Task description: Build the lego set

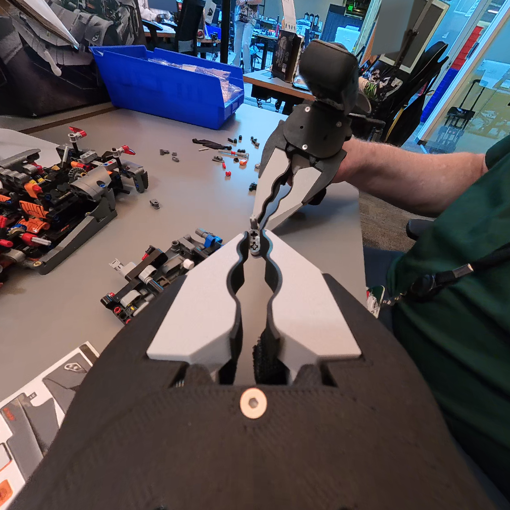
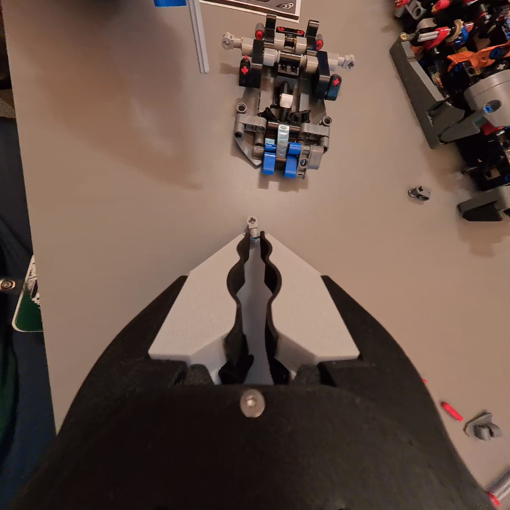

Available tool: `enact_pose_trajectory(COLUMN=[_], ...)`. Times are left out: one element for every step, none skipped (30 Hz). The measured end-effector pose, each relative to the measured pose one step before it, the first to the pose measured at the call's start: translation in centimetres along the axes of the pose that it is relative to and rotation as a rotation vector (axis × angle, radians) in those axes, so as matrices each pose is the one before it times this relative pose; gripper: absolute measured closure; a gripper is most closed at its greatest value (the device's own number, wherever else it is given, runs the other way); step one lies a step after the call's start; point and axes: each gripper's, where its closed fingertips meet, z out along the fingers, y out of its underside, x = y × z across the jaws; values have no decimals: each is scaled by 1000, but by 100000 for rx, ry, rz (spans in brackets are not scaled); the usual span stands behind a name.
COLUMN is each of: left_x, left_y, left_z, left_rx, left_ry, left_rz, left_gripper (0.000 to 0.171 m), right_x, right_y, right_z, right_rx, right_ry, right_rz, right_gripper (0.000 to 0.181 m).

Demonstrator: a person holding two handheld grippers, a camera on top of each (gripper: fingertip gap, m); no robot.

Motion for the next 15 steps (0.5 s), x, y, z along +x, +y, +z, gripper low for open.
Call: enact_pose_trajectory(left_x=[-44, -50, -26, -28, -25, -20, -35, -45, -50, -55, -55, -47, -50, -37, -42], left_y=[-51, -46, -41, -46, -60, -45, -49, -37, -32, -39, -39, -53, -55, -44, -38], left_z=[79, 88, 89, 80, 76, 76, 66, 52, 38, 18, 18, 11, -3, 7, 0], left_rx=[-64, -118, -156, -101, -47, -84, -129, -109, -40, -45, 48, 97, 152, 63, 17], left_ry=[77, 16, 115, 119, 56, 103, 53, -51, -71, -59, -80, -75, -109, -109, -75], left_rz=[18, 72, 56, 13, 49, 39, 48, 61, 47, -46, -67, -97, -17, 6, 16], left_gripper=[166, 166, 166, 166, 166, 166, 166, 166, 166, 166, 166, 166, 166, 166, 166], right_x=[218, 221, 210, 196, 183, 182, 163, 183, 232, 142, 48, 32, 27, 11, 13], right_y=[33, 18, 26, 22, 7, -4, -1, 14, 1, -5, -22, -71, -77, -69, -82], right_z=[-69, -56, -53, -33, -31, -2, 7, 28, 38, 55, 71, 69, 79, 78, 90], right_rx=[-163, -207, -257, -333, -223, -172, -314, -498, -544, -694, -738, -625, -583, -526, -443], right_ry=[1040, 1082, 1189, 1107, 1182, 1222, 1231, 1551, 2018, 1607, 1153, 1204, 1218, 1028, 990], right_rz=[-401, -595, -744, -776, -827, -918, -1090, -1376, -1621, -1890, -2255, -2377, -2107, -1734, -1438], right_gripper=[176, 176, 176, 176, 176, 176, 176, 176, 176, 176, 176, 176, 176, 176, 176])
